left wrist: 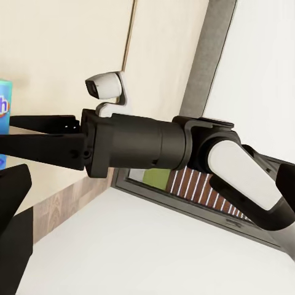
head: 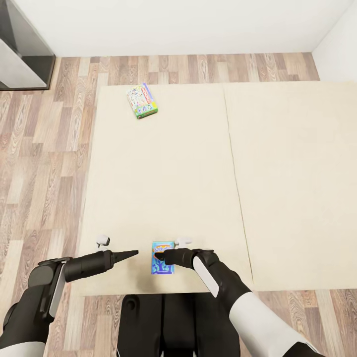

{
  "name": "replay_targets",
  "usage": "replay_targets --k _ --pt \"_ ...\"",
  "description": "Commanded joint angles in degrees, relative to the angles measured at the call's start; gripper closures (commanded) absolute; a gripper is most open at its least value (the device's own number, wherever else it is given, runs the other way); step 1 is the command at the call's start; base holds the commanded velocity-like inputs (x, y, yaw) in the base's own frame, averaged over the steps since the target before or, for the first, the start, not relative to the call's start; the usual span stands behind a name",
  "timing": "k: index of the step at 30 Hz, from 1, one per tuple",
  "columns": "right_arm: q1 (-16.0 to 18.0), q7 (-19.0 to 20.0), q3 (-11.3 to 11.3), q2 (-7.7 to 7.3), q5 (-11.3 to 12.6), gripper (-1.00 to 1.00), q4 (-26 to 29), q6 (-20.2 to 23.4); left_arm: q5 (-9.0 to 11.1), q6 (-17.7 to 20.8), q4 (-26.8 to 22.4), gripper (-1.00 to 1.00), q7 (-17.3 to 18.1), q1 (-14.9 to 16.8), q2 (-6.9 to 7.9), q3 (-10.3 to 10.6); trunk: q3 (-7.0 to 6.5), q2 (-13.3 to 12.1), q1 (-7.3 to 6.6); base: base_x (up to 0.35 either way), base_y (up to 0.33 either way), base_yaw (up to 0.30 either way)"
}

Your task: Put all the toys in the child's room - the three board games (two on the bed and one on the table), the two jigsaw puzzles on the table, and the tennis ball on the table - inside the toy box on the table in the child's room.

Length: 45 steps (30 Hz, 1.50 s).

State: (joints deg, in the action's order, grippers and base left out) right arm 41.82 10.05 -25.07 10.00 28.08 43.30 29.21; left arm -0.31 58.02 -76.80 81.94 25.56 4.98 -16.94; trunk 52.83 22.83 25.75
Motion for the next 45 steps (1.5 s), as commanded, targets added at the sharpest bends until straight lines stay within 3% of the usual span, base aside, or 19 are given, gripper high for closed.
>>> replay_targets --k 1,45 --pt "0.02 0.06 0.01 0.0 0.08 -1.0 0.03 0.25 -0.05 0.6 -0.01 -1.0 0.24 0.01 0.02 -0.02 0.05 0.09 0.03 0.0 0.0 0.0" --pt "-0.05 -0.03 -0.15 0.0 0.31 -1.0 -1.24 1.05 -0.04 0.6 -0.01 -1.0 0.24 0.02 0.03 -0.02 0.05 0.09 0.03 0.0 0.003 0.0"
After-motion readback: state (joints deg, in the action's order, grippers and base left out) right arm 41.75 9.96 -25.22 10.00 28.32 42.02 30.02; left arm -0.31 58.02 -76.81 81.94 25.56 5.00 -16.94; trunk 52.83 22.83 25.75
